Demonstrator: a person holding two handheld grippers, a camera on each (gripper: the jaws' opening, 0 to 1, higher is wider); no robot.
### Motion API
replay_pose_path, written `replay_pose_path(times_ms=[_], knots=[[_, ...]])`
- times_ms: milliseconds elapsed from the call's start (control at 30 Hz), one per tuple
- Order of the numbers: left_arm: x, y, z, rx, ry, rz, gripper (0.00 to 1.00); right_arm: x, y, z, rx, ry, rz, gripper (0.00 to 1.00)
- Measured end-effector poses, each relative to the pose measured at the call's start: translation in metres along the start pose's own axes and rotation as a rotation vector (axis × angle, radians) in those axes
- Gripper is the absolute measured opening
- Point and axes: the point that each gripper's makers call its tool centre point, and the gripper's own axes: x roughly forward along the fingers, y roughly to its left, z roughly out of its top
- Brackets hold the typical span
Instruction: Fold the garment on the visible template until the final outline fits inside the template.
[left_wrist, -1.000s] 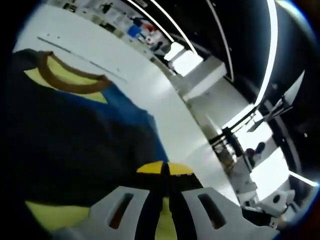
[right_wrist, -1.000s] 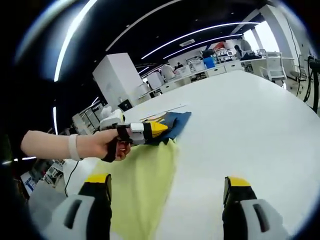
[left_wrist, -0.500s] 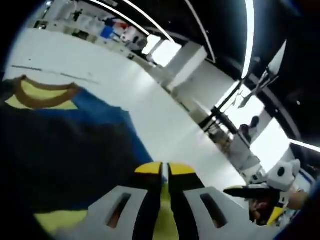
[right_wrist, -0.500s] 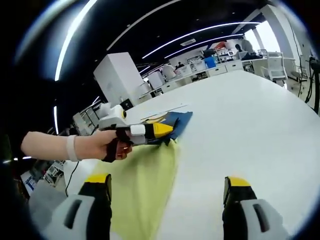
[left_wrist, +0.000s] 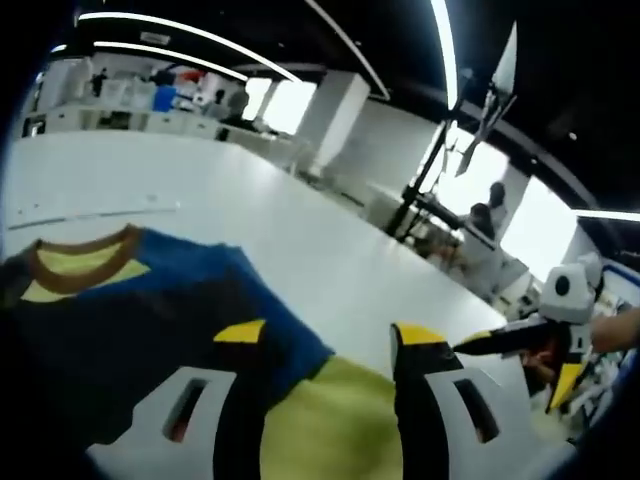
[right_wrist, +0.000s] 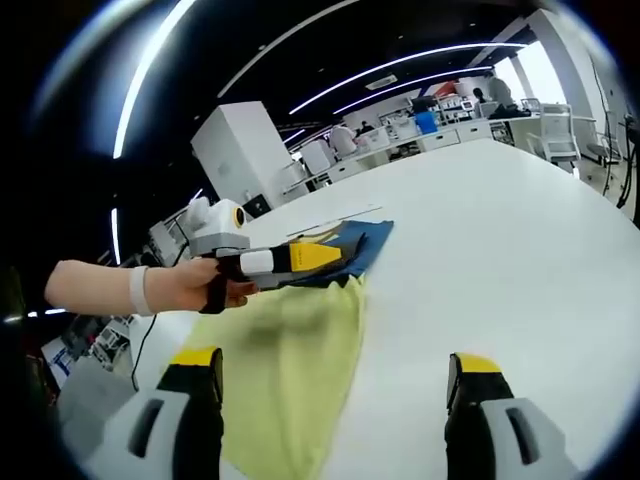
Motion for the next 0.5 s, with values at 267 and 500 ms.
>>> replay_pose_path(times_ms=[267,500], knots=[[-0.013,0.004,0.005,0.07,0.002,0.001,0.74,0.003,0.003,0.001,-0.018,0.01,0.011,0.95],[-0.034,0.004,0.005,0.11,0.033,0.002,0.88,0.007,0.011,0.006,-0.033,0.012,0.029,0.95]])
